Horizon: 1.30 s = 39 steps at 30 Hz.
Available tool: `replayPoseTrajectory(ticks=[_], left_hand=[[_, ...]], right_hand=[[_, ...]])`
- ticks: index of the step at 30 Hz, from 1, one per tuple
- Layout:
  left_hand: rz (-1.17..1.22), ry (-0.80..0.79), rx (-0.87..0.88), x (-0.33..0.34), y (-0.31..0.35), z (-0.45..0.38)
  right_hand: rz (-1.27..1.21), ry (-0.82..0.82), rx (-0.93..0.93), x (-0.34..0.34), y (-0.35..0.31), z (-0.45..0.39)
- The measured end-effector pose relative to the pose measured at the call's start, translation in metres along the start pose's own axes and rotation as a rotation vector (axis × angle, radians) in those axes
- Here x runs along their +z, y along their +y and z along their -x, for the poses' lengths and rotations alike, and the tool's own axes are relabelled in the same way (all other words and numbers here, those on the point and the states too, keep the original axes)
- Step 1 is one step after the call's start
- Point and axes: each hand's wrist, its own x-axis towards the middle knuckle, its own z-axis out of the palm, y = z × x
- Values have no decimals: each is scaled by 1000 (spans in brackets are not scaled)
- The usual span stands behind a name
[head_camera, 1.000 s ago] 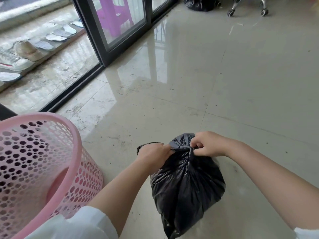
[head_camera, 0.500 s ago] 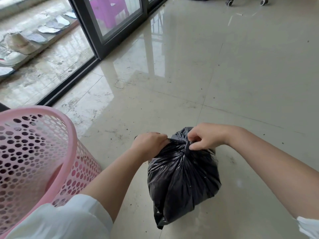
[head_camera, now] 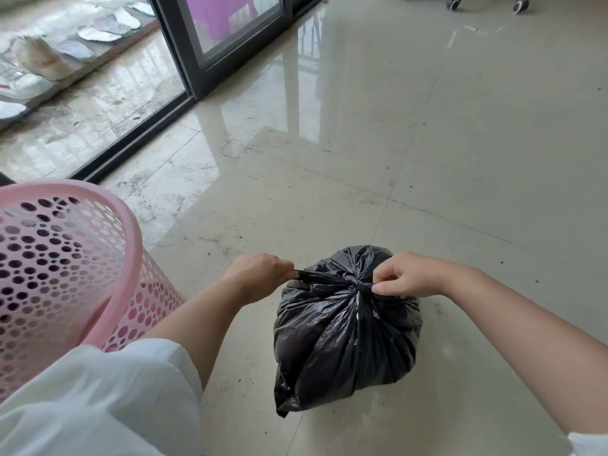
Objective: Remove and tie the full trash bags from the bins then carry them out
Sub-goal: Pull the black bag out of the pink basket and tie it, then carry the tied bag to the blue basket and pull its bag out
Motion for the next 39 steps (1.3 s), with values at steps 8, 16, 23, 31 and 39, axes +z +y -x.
replayPoseTrajectory(ticks=[8, 16, 23, 31, 39], left_hand=[[184, -146, -18, -20, 17, -3], [-212, -78, 19, -115, 36, -18], [25, -272, 97, -216, 104, 7], [-47, -148, 187, -388, 234, 18], [-270, 35, 225, -619, 391, 1]], right_hand=[[233, 132, -4, 1, 5, -4], [140, 198, 41, -7, 11, 12], [56, 318, 148, -72, -32, 99], [-12, 466, 331, -221, -54, 268], [18, 649, 464, -409, -9, 489]])
